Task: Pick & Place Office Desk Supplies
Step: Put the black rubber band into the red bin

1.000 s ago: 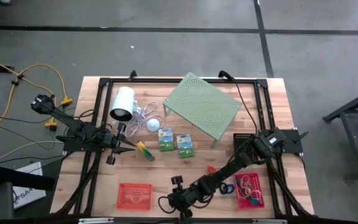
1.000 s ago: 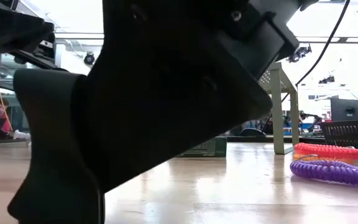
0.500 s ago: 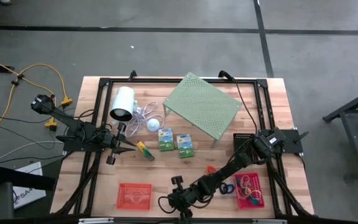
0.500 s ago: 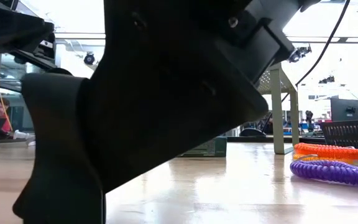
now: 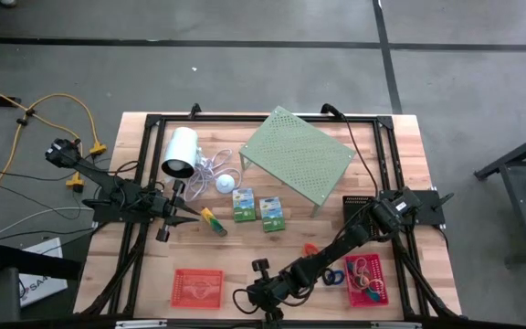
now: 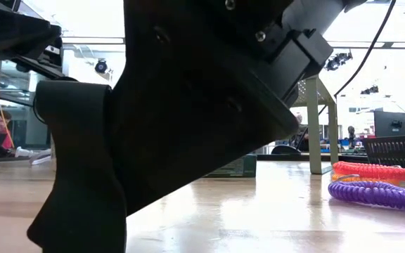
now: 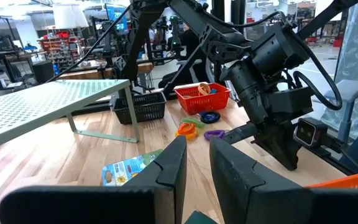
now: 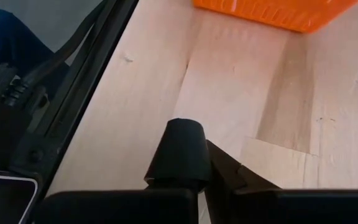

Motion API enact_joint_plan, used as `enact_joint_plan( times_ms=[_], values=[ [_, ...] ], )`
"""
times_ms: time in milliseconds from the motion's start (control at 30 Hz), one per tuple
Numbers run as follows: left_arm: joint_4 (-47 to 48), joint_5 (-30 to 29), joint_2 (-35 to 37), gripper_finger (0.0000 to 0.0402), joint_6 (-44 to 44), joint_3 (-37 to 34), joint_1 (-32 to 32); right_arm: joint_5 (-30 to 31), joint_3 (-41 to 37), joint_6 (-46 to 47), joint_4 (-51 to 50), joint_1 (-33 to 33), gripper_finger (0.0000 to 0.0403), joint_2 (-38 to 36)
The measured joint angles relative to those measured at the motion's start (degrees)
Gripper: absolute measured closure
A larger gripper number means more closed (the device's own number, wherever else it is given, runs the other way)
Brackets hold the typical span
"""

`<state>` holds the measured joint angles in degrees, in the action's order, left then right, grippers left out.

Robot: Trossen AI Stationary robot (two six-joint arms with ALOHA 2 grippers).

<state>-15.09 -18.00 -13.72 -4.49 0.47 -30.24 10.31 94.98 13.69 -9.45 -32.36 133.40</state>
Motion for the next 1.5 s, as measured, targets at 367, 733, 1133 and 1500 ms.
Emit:
enact_joint_plan(
  times_ms=[367,733,1133,1500],
  values=[
    [0.00,-0.01,0.00,0.0337,0.00,0.00,0.01,0.90,0.02,-0.46,-4.64,0.17,0.0400,-4.95],
    [-0.36,0.01,0.00,0.0337,0.00,0.00,0.01,9.47,0.04,-0.44,-6.23,-0.91,0.0400,-9.88],
    [-0.39,-0.01,0.00,0.0337,0.00,0.00,0.02,18.46,0.00,21.05,-19.12,-3.55,0.0400,-11.14],
    [-0.39,0.00,0.00,0.0337,0.00,0.00,0.02,23.26,0.00,50.75,-41.57,-10.35,0.0400,-13.46]
  ],
)
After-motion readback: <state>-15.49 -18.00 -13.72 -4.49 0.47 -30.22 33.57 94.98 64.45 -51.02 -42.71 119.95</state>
